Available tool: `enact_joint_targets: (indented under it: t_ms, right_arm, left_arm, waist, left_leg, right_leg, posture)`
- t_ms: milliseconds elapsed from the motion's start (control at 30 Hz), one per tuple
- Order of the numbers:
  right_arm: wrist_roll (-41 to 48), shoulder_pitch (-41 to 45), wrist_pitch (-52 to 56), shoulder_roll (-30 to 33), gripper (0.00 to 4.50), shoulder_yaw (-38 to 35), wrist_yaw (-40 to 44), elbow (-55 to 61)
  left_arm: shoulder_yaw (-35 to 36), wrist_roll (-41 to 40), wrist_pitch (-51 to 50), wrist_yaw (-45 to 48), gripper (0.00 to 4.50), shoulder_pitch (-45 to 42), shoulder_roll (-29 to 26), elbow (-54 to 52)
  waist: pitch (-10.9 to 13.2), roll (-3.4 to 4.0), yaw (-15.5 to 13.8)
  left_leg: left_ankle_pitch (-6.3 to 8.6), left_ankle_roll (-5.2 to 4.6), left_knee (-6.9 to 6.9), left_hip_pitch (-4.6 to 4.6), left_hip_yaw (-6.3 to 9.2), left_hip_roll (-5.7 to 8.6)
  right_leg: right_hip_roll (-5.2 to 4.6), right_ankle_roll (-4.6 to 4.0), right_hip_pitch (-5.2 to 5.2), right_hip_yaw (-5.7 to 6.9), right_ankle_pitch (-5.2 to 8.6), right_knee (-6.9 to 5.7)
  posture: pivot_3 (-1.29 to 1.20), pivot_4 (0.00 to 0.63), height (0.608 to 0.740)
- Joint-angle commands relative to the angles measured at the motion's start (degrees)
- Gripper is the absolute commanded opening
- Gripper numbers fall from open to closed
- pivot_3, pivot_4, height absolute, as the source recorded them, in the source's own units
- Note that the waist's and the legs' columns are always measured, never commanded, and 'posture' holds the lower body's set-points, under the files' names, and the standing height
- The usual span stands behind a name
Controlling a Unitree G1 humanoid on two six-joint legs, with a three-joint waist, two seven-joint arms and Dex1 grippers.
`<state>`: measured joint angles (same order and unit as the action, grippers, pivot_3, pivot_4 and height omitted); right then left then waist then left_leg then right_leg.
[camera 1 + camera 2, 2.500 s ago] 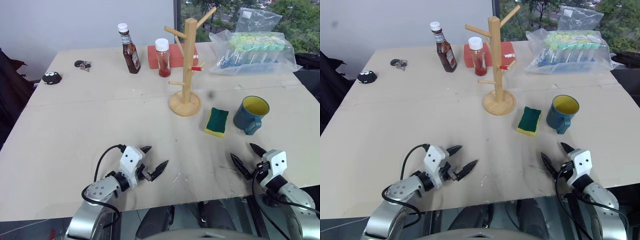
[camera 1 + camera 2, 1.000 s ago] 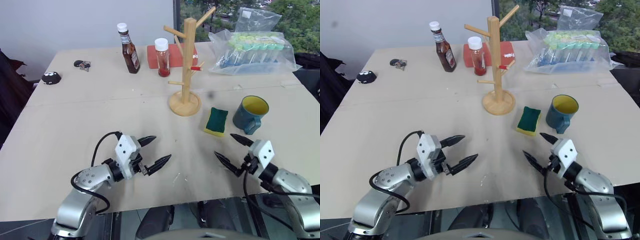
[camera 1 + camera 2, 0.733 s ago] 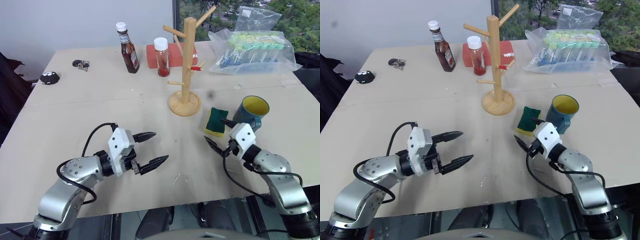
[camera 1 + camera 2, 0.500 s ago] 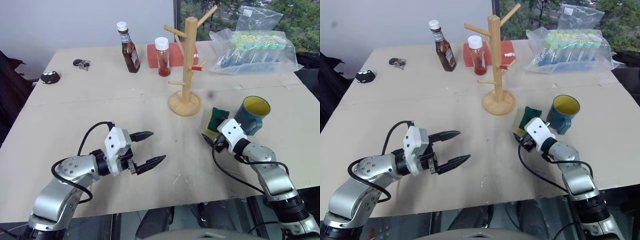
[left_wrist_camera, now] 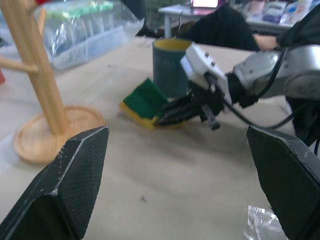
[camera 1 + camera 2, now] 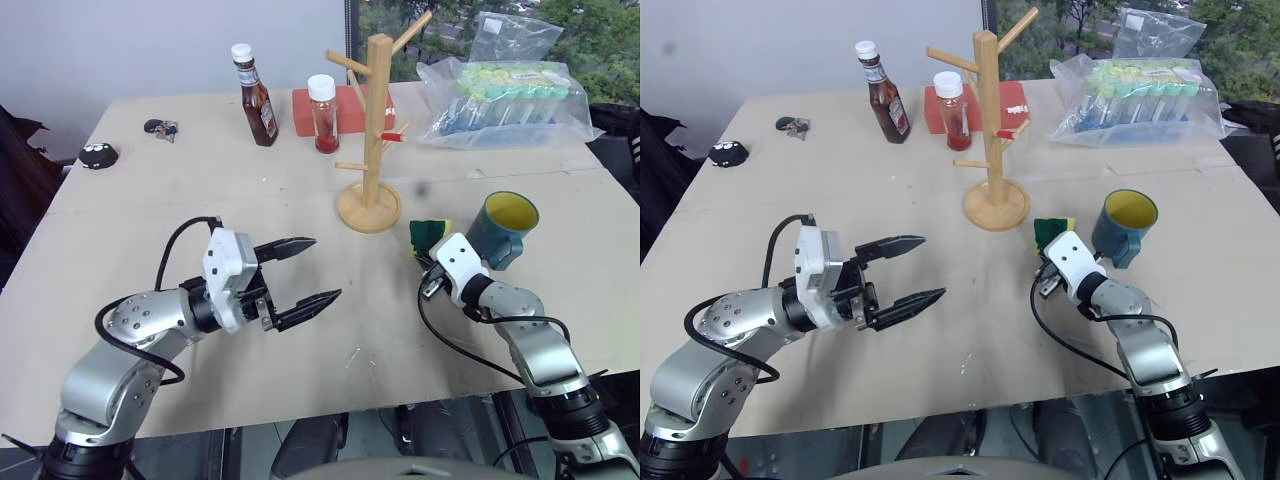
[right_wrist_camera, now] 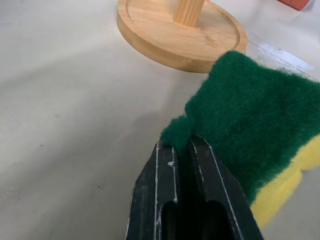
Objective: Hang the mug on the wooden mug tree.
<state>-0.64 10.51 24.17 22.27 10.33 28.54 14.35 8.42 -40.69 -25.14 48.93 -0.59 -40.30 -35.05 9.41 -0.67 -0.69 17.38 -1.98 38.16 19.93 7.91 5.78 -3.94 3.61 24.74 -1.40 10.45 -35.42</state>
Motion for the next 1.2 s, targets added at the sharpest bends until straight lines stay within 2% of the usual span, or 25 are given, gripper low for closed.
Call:
enact_joint_targets:
  t_ms: [33,200,367,500,667,800,900,1067,1167,1200]
  right_arm:
    - [3.0,1.0,2.1,1.0,0.03,-2.0,2.0,6.9]
    - [12.0,6.1,10.7,2.3,0.03,-9.3,3.7,17.2]
    - [21.7,13.2,23.2,9.8,0.03,-23.1,4.7,23.1]
    - [23.3,16.8,26.0,17.5,0.03,-31.9,4.3,19.2]
    - [17.2,7.8,17.3,24.6,0.03,-36.6,5.5,7.7]
    - [13.5,-1.0,10.5,22.8,0.03,-38.7,2.4,-2.6]
    - [11.5,-7.3,6.4,20.8,0.03,-39.3,0.4,-6.6]
    - [9.7,-11.1,1.7,19.7,0.03,-39.6,-2.0,-11.2]
    - [8.6,-12.3,-0.4,20.3,0.70,-40.0,-2.8,-13.8]
    - [8.2,-12.8,-1.2,20.8,1.16,-40.0,-2.9,-14.4]
  left_arm:
    - [0.6,-2.4,-0.7,0.8,4.50,-2.1,-0.7,-1.7]
    - [-0.3,-5.2,-2.9,1.0,4.50,-7.0,-0.6,-1.7]
    - [-3.5,-7.6,-5.9,-0.9,4.50,-15.5,1.7,-1.1]
    - [-7.3,-7.2,-7.1,-2.2,4.50,-19.9,4.9,0.2]
    - [-12.7,-4.5,-7.3,-1.4,4.50,-22.8,7.9,2.7]
    - [-18.9,0.9,-4.9,1.8,4.50,-24.5,9.7,6.6]
    - [-21.8,3.8,-3.0,2.5,4.50,-27.0,13.2,10.5]
    - [-24.7,7.8,-1.2,2.7,4.50,-29.9,18.0,14.8]
    - [-25.8,10.1,-0.1,2.4,4.50,-30.4,19.9,16.7]
    - [-26.0,10.6,0.1,2.5,4.50,-30.4,20.3,17.0]
  waist:
    - [0.0,0.00,0.0]
    - [0.0,0.01,0.0]
    - [0.0,-0.02,-0.4]
    - [0.0,-0.02,-0.2]
    - [0.0,-0.05,-0.2]
    - [0.0,-0.03,-0.2]
    - [0.0,0.04,-0.3]
    - [0.0,0.14,0.2]
    - [0.0,0.14,-0.1]
    - [0.0,0.14,-0.1]
  left_leg:
    - [0.00,0.00,0.00,0.01,0.00,0.00]
    - [0.00,0.00,0.01,0.03,0.00,0.00]
    - [0.00,-0.01,0.06,0.10,0.15,0.05]
    - [0.01,-0.03,0.05,0.21,0.14,0.07]
    - [0.03,-0.07,-0.01,0.38,0.23,0.05]
    - [0.03,-0.09,0.03,0.52,0.15,0.07]
    - [0.03,-0.09,0.09,0.61,0.16,0.05]
    - [0.01,-0.09,0.15,0.63,-0.17,0.01]
    - [0.01,-0.10,0.17,0.59,-0.25,-0.01]
    - [0.01,-0.11,0.18,0.59,-0.25,-0.01]
  right_leg:
    - [0.00,0.00,0.00,0.00,0.00,0.00]
    - [0.01,0.01,0.03,-0.01,-0.01,0.00]
    - [0.05,0.00,-0.02,0.18,-0.02,0.05]
    - [-0.05,-0.03,0.04,0.17,-0.04,0.17]
    - [-0.10,-0.10,0.08,0.30,-0.09,0.43]
    - [-0.11,-0.12,0.18,0.23,-0.14,0.48]
    - [-0.10,-0.16,0.26,0.24,-0.17,0.46]
    - [-0.04,-0.14,0.38,-0.14,-0.32,0.41]
    - [0.04,-0.11,0.36,-0.21,-0.41,0.42]
    - [0.21,-0.11,0.36,-0.21,-0.44,0.42]
  posture:
    - [0.00,0.150,0.740]
    - [0.00,0.150,0.740]
    - [0.00,0.150,0.740]
    - [0.00,0.150,0.740]
    - [0.00,0.150,0.740]
    - [0.00,0.150,0.740]
    - [0.00,0.150,0.740]
    - [0.00,0.150,0.740]
    - [0.00,0.150,0.740]
    - [0.00,0.150,0.740]
